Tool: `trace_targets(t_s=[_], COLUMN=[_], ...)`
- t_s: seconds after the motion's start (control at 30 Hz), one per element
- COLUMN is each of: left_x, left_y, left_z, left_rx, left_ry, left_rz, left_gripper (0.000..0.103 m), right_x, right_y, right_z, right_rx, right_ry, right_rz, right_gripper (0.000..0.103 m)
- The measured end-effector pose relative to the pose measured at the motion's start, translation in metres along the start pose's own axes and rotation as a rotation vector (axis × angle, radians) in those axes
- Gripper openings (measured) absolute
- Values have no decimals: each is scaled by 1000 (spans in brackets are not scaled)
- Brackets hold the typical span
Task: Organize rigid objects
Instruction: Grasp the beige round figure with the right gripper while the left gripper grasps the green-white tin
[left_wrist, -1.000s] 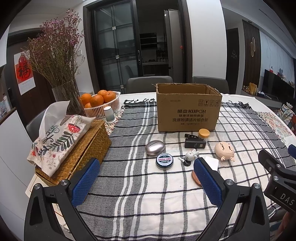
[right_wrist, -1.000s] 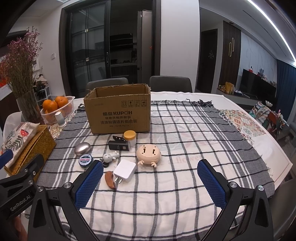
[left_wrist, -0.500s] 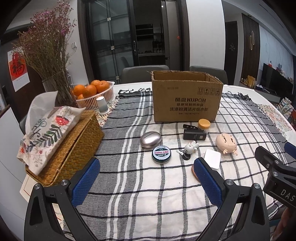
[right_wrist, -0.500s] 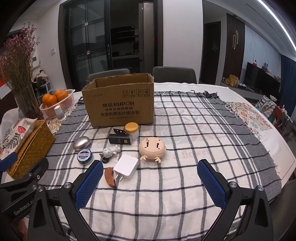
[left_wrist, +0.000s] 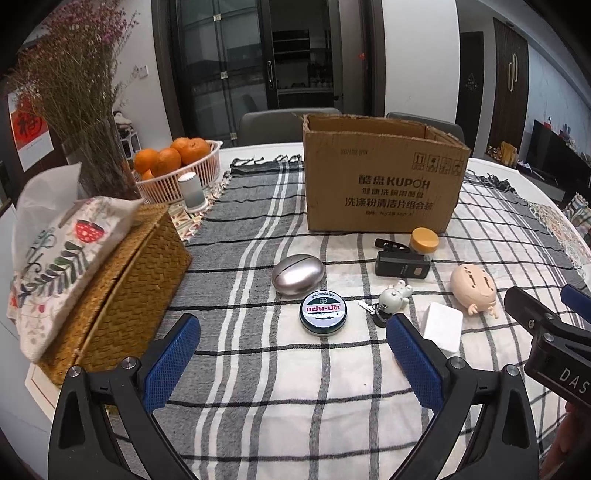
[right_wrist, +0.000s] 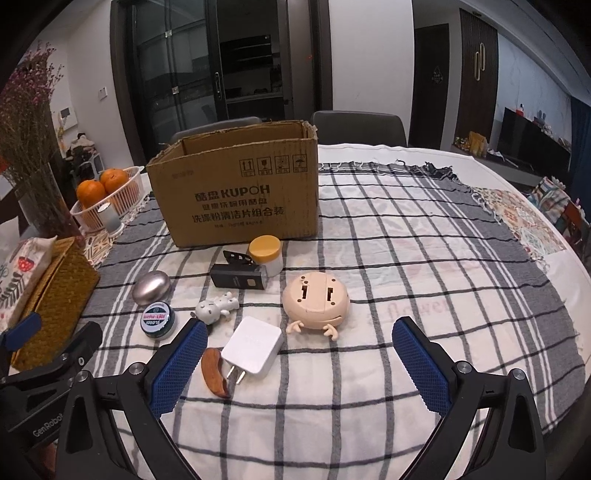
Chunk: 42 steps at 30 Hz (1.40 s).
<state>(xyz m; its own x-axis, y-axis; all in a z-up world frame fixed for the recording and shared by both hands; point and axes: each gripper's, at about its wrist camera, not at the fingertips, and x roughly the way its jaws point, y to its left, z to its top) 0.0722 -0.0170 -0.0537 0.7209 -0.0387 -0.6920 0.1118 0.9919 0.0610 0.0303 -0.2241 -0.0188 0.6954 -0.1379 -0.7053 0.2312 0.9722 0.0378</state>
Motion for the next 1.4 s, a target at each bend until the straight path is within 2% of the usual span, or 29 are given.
trace_targets(t_s=[0.43, 0.6, 0.83, 1.03, 1.33, 1.4], left_x=[62, 85, 101, 111, 123, 124], left_y=[-11, -14, -17, -19, -21, -22], left_z=[3, 3, 2, 1, 1, 1], left_rx=[3, 0, 14, 17, 17, 19], left_ry=[104, 159, 183, 200, 231, 230], left_rz=[-4, -16, -11, -10, -44, -61], left_gripper=[98, 93, 88, 82, 59, 51], right_x=[60, 83, 104, 117, 127, 128], right_y=[-5, -8, -10, -11, -14, -16], right_z=[5, 7, 9, 7, 7, 7], right_rx=[5, 18, 25, 30, 37, 39], right_ry=[70, 94, 123, 145, 149, 147], right_rz=[12, 4, -11, -14, -39, -39], right_gripper=[97, 95, 93, 87, 76, 75])
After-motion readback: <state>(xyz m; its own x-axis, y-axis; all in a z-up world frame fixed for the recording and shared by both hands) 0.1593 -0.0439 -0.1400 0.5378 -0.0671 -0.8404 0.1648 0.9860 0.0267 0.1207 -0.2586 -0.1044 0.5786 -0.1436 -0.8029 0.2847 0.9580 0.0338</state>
